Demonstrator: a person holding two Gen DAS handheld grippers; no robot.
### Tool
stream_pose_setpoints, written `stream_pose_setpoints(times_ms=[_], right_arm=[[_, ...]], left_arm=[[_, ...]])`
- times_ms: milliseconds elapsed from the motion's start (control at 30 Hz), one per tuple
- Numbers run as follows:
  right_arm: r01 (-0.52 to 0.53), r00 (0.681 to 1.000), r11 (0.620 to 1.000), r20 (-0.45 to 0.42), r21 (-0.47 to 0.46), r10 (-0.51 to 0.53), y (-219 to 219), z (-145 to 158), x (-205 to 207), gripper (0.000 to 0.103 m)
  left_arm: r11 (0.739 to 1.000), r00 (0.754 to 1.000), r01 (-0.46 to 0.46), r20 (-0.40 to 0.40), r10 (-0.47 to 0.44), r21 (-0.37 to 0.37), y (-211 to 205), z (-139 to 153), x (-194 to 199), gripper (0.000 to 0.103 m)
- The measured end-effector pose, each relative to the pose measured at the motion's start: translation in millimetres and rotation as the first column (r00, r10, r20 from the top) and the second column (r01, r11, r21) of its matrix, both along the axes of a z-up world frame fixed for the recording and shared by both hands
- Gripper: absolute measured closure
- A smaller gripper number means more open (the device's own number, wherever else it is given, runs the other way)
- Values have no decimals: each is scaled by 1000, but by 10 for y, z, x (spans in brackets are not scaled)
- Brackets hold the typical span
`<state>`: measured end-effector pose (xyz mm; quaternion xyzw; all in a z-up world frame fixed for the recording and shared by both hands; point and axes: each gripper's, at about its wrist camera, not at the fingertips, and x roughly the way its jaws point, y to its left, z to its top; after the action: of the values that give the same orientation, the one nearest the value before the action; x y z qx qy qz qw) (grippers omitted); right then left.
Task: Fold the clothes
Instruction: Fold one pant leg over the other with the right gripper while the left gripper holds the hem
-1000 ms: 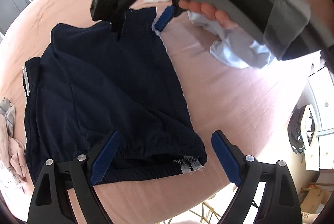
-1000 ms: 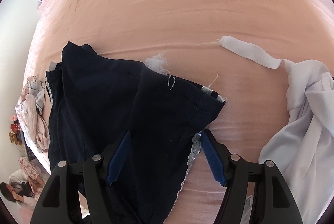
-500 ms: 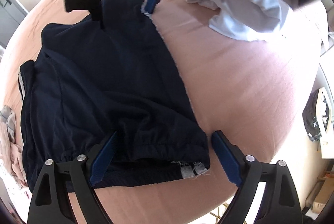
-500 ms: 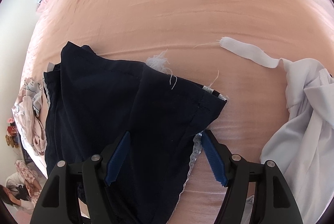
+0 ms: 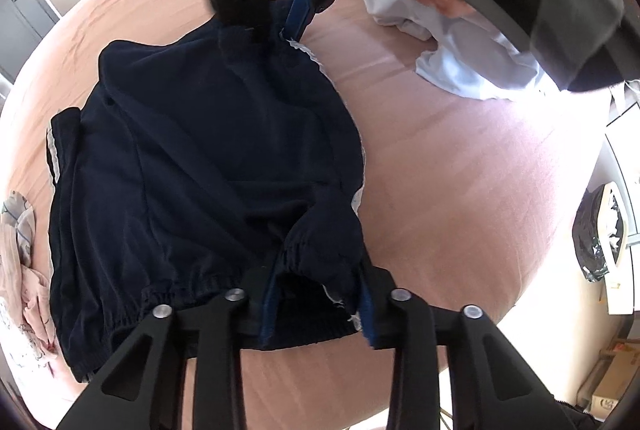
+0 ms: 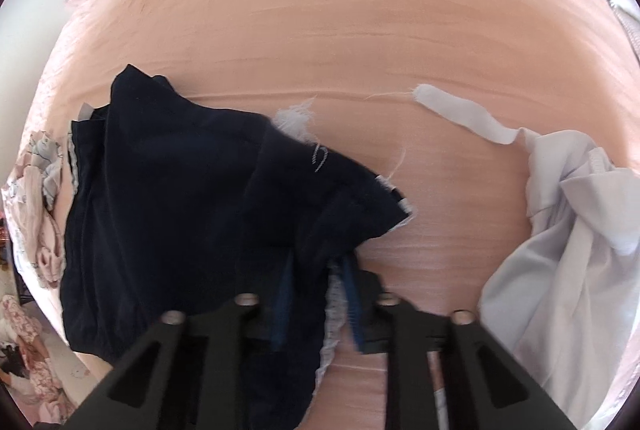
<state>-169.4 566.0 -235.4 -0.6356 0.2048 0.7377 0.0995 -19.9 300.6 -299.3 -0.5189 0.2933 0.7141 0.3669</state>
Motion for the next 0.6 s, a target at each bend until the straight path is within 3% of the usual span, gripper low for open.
stream_pose_setpoints(times_ms=[133, 600], right_arm=[[4, 999, 1000, -37, 4, -4, 50, 90, -4, 99], [-63, 993, 994, -94, 90, 71, 77, 594, -173, 100]], left_arm=[[1000, 1000, -4, 13, 4, 18, -23, -17, -38, 82], [987, 984, -91, 164, 68, 134, -421, -51, -174, 90]])
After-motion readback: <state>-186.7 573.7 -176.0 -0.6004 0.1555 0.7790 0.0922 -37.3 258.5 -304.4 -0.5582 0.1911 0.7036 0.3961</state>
